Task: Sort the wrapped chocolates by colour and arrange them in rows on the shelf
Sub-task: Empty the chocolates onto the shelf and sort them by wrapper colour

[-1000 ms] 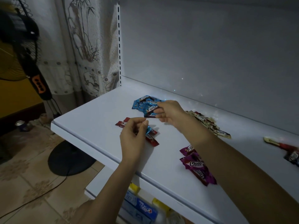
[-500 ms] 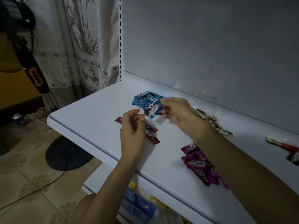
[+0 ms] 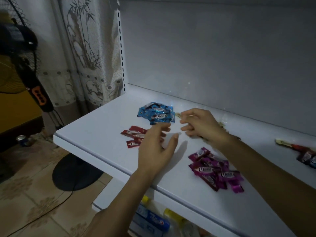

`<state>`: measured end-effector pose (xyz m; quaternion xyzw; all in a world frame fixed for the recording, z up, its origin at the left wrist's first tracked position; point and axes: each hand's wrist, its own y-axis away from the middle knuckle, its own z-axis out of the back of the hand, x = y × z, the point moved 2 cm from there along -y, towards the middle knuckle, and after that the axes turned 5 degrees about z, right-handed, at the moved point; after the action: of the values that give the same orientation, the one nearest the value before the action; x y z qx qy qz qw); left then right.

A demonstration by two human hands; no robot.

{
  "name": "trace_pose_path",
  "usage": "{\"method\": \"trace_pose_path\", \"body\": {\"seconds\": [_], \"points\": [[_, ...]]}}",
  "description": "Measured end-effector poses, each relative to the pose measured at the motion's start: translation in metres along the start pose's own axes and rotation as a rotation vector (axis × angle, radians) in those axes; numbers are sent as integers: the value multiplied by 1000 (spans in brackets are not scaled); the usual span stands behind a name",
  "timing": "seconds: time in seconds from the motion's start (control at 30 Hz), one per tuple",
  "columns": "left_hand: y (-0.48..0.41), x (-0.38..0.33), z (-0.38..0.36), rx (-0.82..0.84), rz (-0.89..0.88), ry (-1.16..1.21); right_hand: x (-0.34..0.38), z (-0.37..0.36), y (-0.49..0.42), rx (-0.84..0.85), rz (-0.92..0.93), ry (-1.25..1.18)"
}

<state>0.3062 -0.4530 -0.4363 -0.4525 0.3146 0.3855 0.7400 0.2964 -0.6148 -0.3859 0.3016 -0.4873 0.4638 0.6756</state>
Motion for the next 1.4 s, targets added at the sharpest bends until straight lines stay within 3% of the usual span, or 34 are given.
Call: {"method": "trace_pose_path", "body": {"seconds": [0.13,0.3,0.47,0.53,0.63,0.7,0.87,1.0,1.3,1.4], "points": [[-11,-32,-38,114,-167,-169,-13,41,34,-129,206,188],[2,-82,-109,279,-376,-263,-38,112,82,-299,258,395],[41,-130,-197,522,-386,-206,-88,200,150,-502,77,571],[59,-146,-233,682,-358,-265,-113,237,182,-556,-82,651],[80,-152,-281,866,-366,-478,-152,274,214,-464,-405,769],[82,-153,-302,843,-397,-536,-172,284,217,-439,-499,798],[60,-153,-320,719,-393,-641,-189,294,173,-524,-478,949],[43,-155,-330,708,-344,-694,-186,303,131,-635,-355,776],[24,-146,-356,845,-446,-527,-189,304,123,-455,-375,921],[28,-147,-349,757,-475,-419,-187,304,126,-565,-300,849]]}}
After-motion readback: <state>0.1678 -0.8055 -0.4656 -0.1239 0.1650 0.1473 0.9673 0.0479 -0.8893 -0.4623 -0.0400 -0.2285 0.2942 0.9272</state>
